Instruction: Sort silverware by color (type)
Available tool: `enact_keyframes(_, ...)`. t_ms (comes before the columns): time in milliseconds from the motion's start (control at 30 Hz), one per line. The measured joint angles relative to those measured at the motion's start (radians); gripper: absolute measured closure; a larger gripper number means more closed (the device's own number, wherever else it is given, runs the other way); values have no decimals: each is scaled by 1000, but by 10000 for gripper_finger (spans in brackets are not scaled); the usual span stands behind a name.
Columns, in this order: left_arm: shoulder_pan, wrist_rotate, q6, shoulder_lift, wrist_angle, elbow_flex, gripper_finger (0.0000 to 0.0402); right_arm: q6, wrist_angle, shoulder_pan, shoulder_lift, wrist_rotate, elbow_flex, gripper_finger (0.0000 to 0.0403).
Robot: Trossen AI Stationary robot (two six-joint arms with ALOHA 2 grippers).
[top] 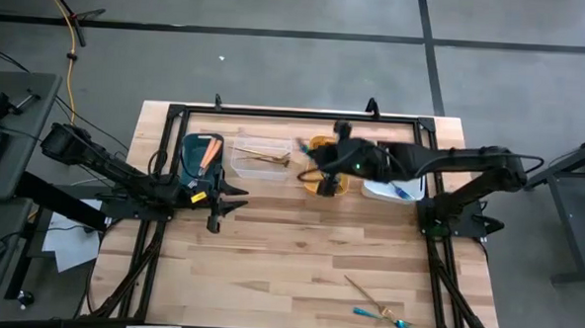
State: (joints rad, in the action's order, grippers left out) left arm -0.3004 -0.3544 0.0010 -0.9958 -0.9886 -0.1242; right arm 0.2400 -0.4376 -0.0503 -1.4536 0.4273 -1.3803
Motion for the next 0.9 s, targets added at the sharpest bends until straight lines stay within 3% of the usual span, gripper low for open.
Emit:
enact_keyframes(200,0,0,0,0,0,0,291,-108,-351,85,1,42,-116,403)
enact_keyframes(467,0,0,0,0,0,0,291,-280,-733,206,1,40,-74,403)
enact_keyframes(667,0,0,0,0,0,0,291,-368,-878,259,10,36,6,403)
enact_keyframes(900,0,0,0,0,2,0,291,-403,-868,286,70,32,157,403)
